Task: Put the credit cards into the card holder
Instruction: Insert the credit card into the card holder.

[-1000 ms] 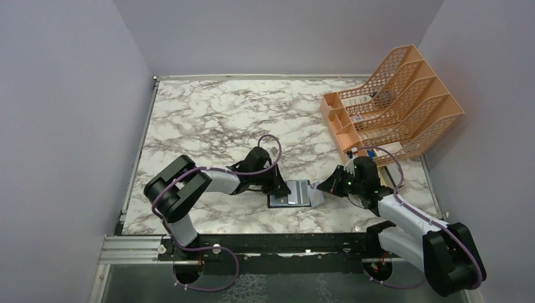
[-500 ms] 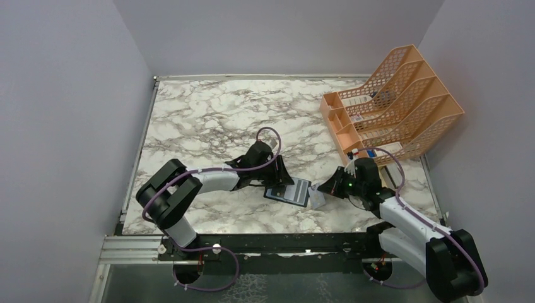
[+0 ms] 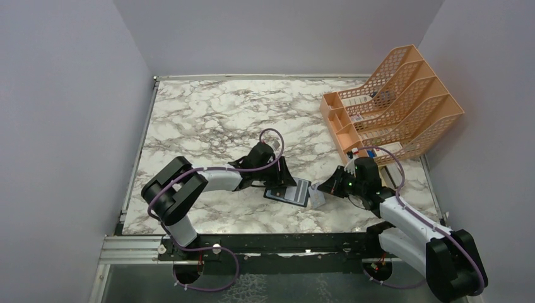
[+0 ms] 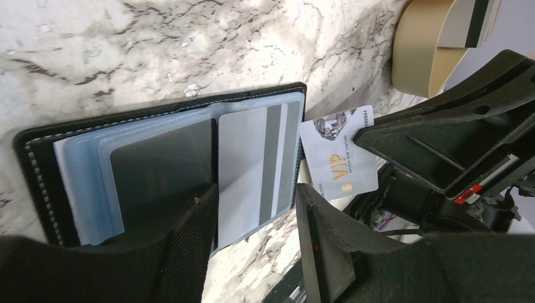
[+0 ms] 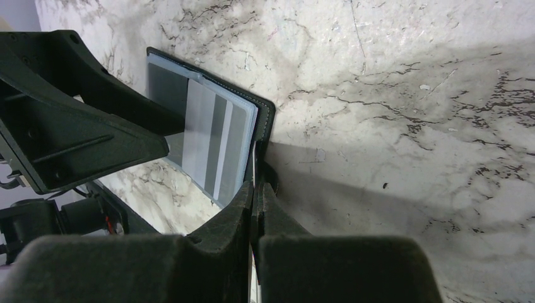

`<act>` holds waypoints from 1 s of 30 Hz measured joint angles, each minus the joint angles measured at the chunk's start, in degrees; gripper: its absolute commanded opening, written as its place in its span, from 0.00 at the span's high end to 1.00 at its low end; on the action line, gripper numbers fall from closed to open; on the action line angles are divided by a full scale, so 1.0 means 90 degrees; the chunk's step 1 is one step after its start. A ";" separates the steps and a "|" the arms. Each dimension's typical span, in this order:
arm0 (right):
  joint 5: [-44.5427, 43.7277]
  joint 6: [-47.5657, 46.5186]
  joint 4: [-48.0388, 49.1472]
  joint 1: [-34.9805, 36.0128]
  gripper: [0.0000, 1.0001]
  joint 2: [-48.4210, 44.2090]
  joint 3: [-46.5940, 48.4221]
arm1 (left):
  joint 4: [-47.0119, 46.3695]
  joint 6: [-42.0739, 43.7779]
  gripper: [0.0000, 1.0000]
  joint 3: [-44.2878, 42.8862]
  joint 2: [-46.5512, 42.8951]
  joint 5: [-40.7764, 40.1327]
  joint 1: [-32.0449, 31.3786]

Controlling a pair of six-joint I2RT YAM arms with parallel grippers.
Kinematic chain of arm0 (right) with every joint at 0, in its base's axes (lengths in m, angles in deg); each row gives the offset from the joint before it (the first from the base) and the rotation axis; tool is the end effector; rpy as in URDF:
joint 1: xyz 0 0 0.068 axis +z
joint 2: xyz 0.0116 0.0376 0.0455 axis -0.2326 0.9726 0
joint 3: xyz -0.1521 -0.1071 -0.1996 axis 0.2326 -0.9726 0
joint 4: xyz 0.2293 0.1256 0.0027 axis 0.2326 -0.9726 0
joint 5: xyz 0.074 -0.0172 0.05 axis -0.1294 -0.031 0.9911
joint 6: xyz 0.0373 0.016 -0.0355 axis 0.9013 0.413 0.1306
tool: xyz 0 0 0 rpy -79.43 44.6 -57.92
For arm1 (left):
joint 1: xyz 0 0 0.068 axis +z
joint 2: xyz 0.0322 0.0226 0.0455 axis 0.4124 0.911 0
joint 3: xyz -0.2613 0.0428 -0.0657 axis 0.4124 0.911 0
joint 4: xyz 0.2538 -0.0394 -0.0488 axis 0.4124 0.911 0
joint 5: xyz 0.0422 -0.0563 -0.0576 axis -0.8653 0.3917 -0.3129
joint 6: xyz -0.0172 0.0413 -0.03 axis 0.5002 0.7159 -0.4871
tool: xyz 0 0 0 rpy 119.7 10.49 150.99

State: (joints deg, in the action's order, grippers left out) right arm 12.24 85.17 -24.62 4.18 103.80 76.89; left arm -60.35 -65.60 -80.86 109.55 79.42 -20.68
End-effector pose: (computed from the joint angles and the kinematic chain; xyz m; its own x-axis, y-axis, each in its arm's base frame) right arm 0.1582 0.0651 0.1433 -0.8591 0.3685 -0.3552 0.0294 0.7284 0.6845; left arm 0.2170 -0.2348 0.1457 -0.9611 -0.1464 -0.2341 0.0877 0.6421 -0.7616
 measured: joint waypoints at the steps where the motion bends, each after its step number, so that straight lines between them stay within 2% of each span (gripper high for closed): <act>1: 0.0000 0.0000 0.0000 0.0000 0.99 -0.0002 0.0000 | -0.0034 0.0000 0.49 -0.0022 0.0034 0.0015 -0.0019; 11: 0.0007 0.0005 0.0034 0.0000 0.99 -0.0027 -0.0075 | -0.0124 -0.0056 0.56 -0.0090 0.0163 0.0080 -0.0257; 19: 0.0007 0.0005 0.0058 0.0000 0.99 -0.0024 -0.0075 | -0.0155 -0.0070 0.57 -0.0216 0.0359 0.0100 -0.0415; 30: 0.0005 0.0000 0.0068 0.0000 0.99 -0.0015 -0.0075 | -0.0192 -0.0073 0.49 -0.0219 0.0313 0.0100 -0.0427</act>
State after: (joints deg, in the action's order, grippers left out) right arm 12.28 85.17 -24.00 4.18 103.67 76.22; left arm -62.07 -66.25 -82.82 112.37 80.31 -24.53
